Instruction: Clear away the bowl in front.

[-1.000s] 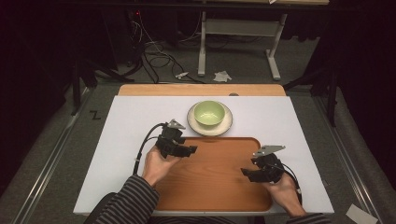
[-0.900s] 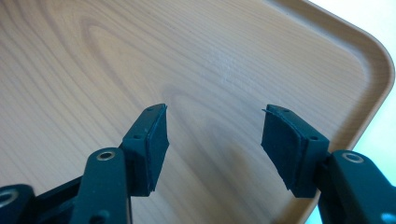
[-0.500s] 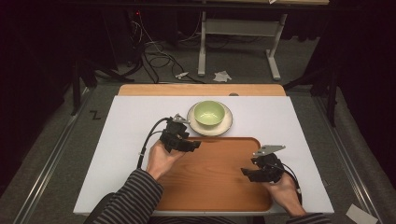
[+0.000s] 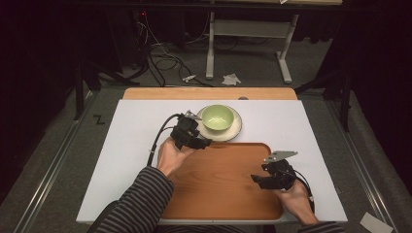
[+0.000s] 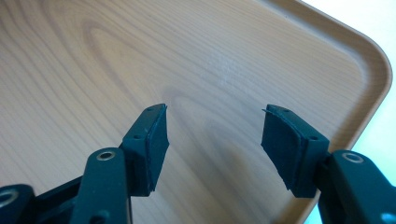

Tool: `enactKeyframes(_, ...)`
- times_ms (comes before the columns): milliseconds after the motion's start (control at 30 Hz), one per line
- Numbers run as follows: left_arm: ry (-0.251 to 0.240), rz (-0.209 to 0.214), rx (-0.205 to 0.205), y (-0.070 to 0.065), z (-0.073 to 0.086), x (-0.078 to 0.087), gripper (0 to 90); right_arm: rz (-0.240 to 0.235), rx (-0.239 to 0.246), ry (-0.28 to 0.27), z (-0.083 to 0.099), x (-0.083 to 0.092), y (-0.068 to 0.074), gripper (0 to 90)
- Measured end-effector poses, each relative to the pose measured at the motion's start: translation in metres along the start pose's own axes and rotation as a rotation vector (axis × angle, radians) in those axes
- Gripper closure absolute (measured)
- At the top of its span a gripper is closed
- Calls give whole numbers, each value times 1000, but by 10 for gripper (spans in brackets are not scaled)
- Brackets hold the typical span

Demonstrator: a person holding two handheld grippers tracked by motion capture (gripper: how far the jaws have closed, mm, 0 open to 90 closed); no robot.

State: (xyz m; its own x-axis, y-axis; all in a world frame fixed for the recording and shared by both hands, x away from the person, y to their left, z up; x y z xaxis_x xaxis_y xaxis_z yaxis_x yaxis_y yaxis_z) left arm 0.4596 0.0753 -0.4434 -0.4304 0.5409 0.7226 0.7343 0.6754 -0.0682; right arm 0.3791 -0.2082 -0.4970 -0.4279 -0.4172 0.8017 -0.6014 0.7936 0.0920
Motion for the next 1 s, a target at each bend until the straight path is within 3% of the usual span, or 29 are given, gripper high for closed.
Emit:
enactKeyframes(467,23,-24,6,11,-24,-10,397,7,2,-18,-1,2,0,427)
enactKeyframes(633,64,-51,7,15,-29,-17,403,8,4,-15,-1,2,1,427)
enactKeyframes(1000,107,-82,51,32,-38,-29,387,6,5,-12,-1,1,0,427)
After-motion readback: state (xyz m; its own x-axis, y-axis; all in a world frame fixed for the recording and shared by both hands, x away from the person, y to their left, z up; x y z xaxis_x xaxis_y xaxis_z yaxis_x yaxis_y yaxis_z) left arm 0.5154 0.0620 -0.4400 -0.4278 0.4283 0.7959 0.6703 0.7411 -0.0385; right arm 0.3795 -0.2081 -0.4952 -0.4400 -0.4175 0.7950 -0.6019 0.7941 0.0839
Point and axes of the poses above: each handheld gripper's, and its own axes: x roughly backward along the jaws, z roughly out of its underside, y roughly to its left, the point moved 3 cm from there along -x, roughly forward along the jaws, and after that the axes turned 8 degrees about -x, right-handed, at the moved point
